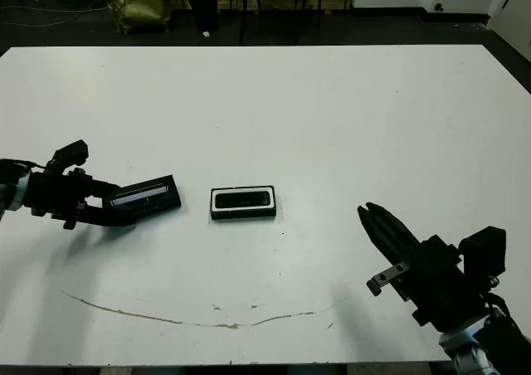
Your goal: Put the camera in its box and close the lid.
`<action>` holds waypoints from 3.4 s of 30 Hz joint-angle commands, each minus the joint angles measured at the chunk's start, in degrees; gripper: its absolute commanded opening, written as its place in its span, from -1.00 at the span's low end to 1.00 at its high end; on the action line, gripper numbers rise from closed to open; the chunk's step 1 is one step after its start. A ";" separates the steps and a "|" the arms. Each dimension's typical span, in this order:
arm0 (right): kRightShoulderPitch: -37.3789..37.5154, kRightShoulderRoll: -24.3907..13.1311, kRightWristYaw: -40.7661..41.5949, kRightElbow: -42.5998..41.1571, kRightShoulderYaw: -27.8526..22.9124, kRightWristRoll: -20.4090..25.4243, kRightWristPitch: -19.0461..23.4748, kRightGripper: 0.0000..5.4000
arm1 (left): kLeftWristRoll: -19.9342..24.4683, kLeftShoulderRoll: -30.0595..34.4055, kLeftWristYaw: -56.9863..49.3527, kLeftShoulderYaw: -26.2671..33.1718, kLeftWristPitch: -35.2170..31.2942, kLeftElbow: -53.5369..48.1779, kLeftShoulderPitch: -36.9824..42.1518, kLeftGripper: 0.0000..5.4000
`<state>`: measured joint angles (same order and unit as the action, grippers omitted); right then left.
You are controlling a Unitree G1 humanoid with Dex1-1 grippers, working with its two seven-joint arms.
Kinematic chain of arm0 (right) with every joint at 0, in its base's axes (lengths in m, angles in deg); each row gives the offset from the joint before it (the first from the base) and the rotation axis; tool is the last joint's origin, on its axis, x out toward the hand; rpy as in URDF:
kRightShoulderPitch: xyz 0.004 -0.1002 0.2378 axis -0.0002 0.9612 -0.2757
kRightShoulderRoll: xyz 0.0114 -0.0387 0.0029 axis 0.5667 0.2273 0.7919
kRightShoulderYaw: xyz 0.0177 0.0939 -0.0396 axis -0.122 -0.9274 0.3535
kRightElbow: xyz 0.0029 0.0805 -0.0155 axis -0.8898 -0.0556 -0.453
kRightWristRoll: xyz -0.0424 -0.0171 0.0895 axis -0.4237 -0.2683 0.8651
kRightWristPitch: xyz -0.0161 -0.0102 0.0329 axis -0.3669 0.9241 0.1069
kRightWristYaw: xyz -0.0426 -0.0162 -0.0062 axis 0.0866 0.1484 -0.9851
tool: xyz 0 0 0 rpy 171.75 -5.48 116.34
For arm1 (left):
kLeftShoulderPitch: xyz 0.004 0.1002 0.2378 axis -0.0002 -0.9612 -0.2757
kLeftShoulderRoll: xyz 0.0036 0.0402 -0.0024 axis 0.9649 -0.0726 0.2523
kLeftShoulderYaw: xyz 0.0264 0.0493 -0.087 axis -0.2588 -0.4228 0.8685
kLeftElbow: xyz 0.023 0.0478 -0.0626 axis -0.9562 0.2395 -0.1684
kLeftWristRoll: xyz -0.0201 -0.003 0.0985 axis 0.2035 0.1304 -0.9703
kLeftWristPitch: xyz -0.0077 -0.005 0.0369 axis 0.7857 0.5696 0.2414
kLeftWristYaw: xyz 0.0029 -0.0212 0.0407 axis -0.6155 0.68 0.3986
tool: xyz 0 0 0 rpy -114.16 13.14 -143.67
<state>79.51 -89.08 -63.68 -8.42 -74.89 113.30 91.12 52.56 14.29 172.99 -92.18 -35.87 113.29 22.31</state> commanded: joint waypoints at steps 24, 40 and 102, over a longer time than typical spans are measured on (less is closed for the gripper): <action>0.16 3.58 -1.87 1.52 4.86 -0.80 0.41 -1.00 | 8.68 -7.44 -8.63 0.03 -20.31 -22.80 7.73 -0.10; 0.97 5.90 0.36 4.69 6.55 -3.12 -5.91 -1.00 | 2.98 -15.17 -6.84 -8.71 -16.09 -11.69 14.24 -0.10; 2.07 3.78 1.33 4.17 3.59 -0.15 -5.25 -1.00 | 4.13 -18.41 -8.55 -4.76 -6.17 -8.21 3.42 -0.10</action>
<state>81.05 -84.68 -62.64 -4.64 -71.07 113.21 85.14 57.50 -3.88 164.46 -96.55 -42.47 104.37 27.15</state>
